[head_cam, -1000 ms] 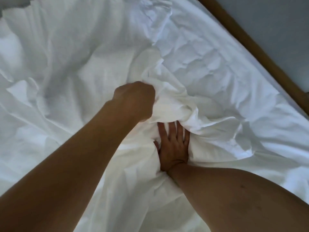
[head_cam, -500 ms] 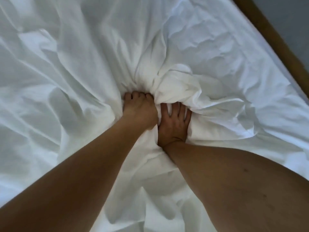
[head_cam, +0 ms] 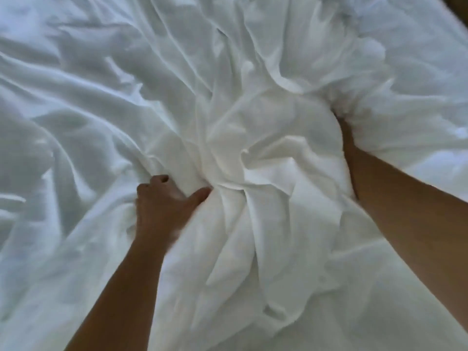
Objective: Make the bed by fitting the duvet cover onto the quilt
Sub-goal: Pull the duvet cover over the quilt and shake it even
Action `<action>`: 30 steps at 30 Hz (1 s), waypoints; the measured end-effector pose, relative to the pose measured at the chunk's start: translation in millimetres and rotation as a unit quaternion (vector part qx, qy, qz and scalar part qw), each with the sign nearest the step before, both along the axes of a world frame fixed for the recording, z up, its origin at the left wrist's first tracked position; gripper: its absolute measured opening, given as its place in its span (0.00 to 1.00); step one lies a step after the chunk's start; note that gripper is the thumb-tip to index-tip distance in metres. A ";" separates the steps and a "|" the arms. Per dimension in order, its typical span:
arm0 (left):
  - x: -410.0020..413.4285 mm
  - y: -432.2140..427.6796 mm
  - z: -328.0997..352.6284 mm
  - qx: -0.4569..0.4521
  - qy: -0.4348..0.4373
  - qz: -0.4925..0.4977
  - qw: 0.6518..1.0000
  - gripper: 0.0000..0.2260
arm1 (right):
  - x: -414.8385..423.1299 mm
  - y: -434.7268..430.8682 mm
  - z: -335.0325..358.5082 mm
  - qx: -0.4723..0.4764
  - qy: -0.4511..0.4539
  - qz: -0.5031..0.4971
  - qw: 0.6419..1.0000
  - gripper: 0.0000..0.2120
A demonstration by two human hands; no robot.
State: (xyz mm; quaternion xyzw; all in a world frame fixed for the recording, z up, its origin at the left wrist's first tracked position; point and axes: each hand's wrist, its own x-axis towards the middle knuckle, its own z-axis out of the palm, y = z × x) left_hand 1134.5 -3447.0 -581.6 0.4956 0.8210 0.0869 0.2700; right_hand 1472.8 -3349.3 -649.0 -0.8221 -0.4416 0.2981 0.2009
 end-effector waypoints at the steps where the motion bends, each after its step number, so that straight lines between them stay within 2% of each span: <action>1: -1.1 -6.8 0.7 0.009 -0.019 0.047 0.999 0.50 | -13.1 -14.0 19.5 0.034 0.041 -0.052 0.997 0.21; 2: -4.4 -12.1 2.8 0.008 -0.006 0.076 0.997 0.52 | -26.6 -28.2 40.4 0.075 0.049 -0.087 0.992 0.20; 4: -21.0 -25.0 7.5 -0.011 0.091 0.050 0.994 0.50 | -56.2 -61.1 85.0 0.147 0.040 -0.148 0.977 0.17; 5: -34.5 -33.0 6.8 -0.012 0.130 0.037 0.991 0.49 | -73.8 -80.9 107.2 0.177 0.007 -0.160 0.971 0.17; 7: -67.2 -50.2 4.2 -0.029 0.147 0.051 0.987 0.52 | -117.4 -129.8 138.7 0.269 -0.114 -0.109 0.950 0.16; 8: -84.7 -60.8 2.9 -0.044 0.142 0.065 0.987 0.55 | -144.9 -159.0 145.5 0.286 -0.149 -0.042 0.946 0.16; 9: -101.9 -72.2 1.6 -0.058 0.144 0.073 0.985 0.57 | -176.4 -191.2 145.5 0.249 -0.135 0.037 0.958 0.20; 11: -133.5 -94.5 -0.7 -0.073 0.163 0.059 0.982 0.53 | -246.7 -258.0 133.2 0.045 -0.043 0.190 0.980 0.37; 12: -147.2 -106.0 -2.8 -0.074 0.153 0.042 0.985 0.48 | -280.9 -291.5 123.9 -0.074 -0.016 0.260 0.963 0.44; 13: -157.9 -117.9 -4.9 -0.072 0.125 0.021 0.989 0.40 | -309.0 -322.3 110.6 -0.137 -0.026 0.310 0.940 0.45; 14: -166.3 -129.5 -5.5 -0.068 0.102 -0.009 0.992 0.31 | -329.6 -344.5 94.5 -0.143 -0.056 0.321 0.935 0.39; 15: -173.5 -140.5 -5.2 -0.064 0.101 -0.052 0.992 0.23 | -344.1 -357.7 82.2 -0.119 -0.081 0.296 0.944 0.30; 16: -182.9 -149.5 -4.8 -0.058 0.118 -0.099 0.986 0.18 | -353.3 -363.8 76.8 -0.100 -0.100 0.269 0.953 0.20; 17: -195.5 -154.9 -1.9 -0.053 0.145 -0.141 0.978 0.16 | -358.3 -365.7 74.1 -0.090 -0.107 0.250 0.958 0.15; 19: -232.3 -156.6 9.0 -0.048 0.197 -0.155 0.967 0.14 | -364.1 -367.8 79.3 -0.070 -0.092 0.232 0.966 0.11; 21: -281.7 -155.6 19.6 -0.044 0.233 -0.107 0.966 0.14 | -375.2 -381.2 94.7 0.004 -0.077 0.239 0.968 0.07; 22: -304.4 -159.4 22.9 -0.046 0.239 -0.083 0.966 0.17 | -383.9 -392.1 100.9 0.035 -0.064 0.243 0.967 0.09; 23: -322.9 -167.9 24.5 -0.051 0.216 -0.054 0.974 0.21 | -393.9 -404.7 104.5 0.050 -0.048 0.258 0.964 0.11; 24: -334.6 -180.3 26.5 -0.050 0.148 -0.008 0.988 0.27 | -404.4 -416.8 107.2 0.047 -0.025 0.276 0.960 0.11; 25: -340.1 -195.0 29.5 -0.039 0.029 0.049 0.998 0.31 | -413.7 -427.6 107.8 0.032 -0.018 0.289 0.957 0.08; 26: -342.6 -209.9 32.5 -0.040 -0.141 0.124 0.981 0.33 | -420.9 -437.9 107.9 0.014 -0.034 0.284 0.958 0.06; 27: -345.5 -223.1 32.4 -0.063 -0.315 0.196 0.927 0.32 | -427.7 -450.0 106.4 0.003 -0.061 0.261 0.963 0.08; 28: -349.3 -235.7 29.5 -0.081 -0.437 0.248 0.861 0.29 | -436.2 -463.9 106.3 0.007 -0.086 0.234 0.968 0.10; 29: -352.1 -246.2 25.8 -0.081 -0.511 0.281 0.808 0.25 | -446.7 -477.8 108.7 0.045 -0.094 0.187 0.977 0.13; 30: -351.1 -252.6 20.3 -0.080 -0.549 0.272 0.786 0.19 | -460.2 -493.4 110.6 0.105 -0.089 0.139 0.981 0.14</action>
